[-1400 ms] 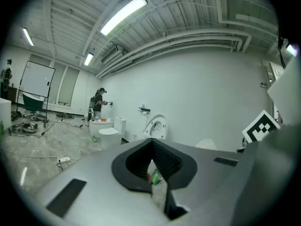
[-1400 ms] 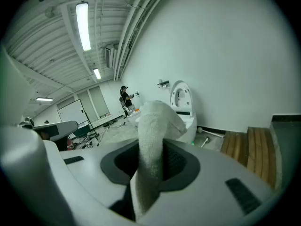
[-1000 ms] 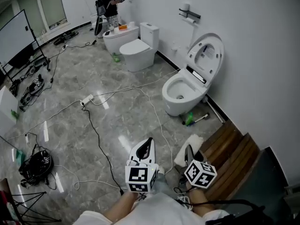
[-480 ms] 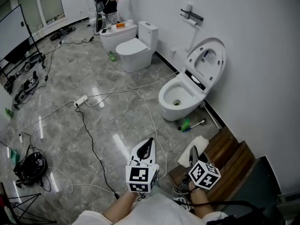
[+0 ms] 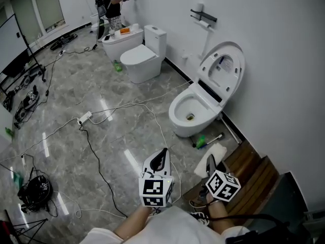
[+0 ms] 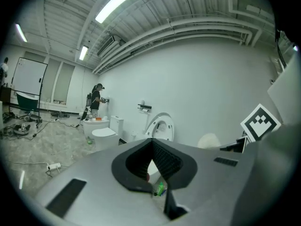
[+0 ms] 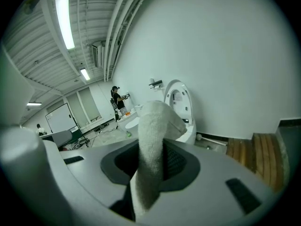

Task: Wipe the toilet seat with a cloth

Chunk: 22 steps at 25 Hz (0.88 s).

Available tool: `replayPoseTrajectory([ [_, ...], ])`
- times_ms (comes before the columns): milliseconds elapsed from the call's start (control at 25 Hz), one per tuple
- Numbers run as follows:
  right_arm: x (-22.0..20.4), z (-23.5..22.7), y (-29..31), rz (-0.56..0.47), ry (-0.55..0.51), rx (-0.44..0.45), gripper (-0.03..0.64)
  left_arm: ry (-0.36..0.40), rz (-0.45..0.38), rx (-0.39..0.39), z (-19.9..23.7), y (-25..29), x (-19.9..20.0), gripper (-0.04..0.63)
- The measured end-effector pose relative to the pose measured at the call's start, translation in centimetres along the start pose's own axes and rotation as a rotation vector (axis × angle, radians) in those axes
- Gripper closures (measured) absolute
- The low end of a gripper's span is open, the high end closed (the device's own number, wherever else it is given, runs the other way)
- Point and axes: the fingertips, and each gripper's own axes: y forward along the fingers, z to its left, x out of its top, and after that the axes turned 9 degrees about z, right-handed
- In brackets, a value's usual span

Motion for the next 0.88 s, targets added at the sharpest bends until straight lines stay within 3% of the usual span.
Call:
replayPoseTrajectory([
  [320,4.3,-2.6,4.3,-0.019,0.054,0.003,0.517,0.002,0.016,-0.021,0.2,6.2,2.3,0.601],
  [880,6.7,-5.5,7.9,-0.021,0.137,-0.017,0.517,0.069,0.068,-0.043,-0.1,11.5,3.5,0.601],
])
